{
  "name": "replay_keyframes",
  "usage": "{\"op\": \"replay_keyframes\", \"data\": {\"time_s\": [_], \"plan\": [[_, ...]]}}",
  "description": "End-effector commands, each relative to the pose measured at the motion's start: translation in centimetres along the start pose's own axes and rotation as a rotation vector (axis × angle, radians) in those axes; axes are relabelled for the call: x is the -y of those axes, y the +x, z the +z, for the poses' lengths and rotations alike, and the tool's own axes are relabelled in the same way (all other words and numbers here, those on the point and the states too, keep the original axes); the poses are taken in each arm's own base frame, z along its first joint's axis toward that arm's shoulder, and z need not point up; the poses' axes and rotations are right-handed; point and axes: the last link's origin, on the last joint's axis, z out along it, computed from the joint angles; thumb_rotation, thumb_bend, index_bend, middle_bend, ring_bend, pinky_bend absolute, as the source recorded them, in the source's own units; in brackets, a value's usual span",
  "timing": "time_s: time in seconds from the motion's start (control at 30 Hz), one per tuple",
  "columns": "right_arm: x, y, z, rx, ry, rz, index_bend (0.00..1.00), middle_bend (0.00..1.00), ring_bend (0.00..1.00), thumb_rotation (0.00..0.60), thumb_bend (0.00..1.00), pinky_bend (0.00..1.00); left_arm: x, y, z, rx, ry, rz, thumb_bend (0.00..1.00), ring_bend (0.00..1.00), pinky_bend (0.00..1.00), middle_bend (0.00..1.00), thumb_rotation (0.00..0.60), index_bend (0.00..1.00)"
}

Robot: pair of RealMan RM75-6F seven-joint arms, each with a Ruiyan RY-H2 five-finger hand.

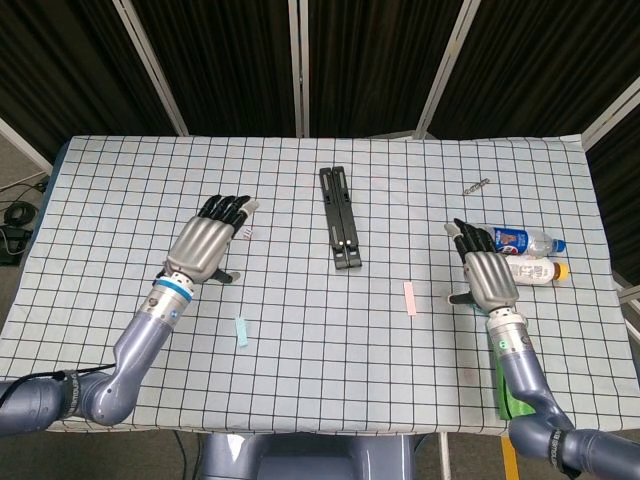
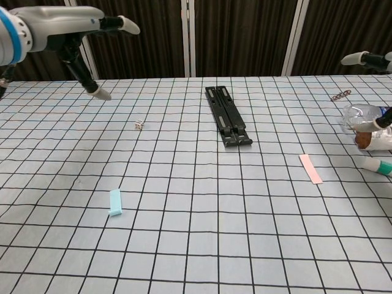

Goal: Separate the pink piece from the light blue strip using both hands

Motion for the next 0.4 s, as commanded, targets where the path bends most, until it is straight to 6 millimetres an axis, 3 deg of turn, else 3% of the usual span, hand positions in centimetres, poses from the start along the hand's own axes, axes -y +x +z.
{"op": "replay_keyframes", "data": {"time_s": [0.03,0.13,0.23,0.4], "plan": [[-2.9,1.8,-1.8,-0.080,-0.005,-0.119,0.00,0.00,0.00,0.600,0.00,0.00,4.6,-0.7,-2.7,-0.051,0.081,0.016,0.00,0.00,0.00,0.00,0.600,0.00],[-5.1,2.8,-3.9,-0.122,0.011,-0.226,0.00,0.00,0.00,0.600,0.00,0.00,7.3,-1.2,-5.5,-0.108,0.121,0.021,0.00,0.00,0.00,0.00,0.600,0.00],[-7.1,4.3,-6.8,-0.172,0.018,-0.302,0.00,0.00,0.00,0.600,0.00,0.00,10.4,-2.0,-9.6,-0.139,0.174,0.018,0.00,0.00,0.00,0.00,0.600,0.00],[-8.4,5.8,-11.3,-0.212,0.013,-0.343,0.00,0.00,0.00,0.600,0.00,0.00,13.3,-3.1,-16.2,-0.164,0.236,0.033,0.00,0.00,0.00,0.00,0.600,0.00]]}}
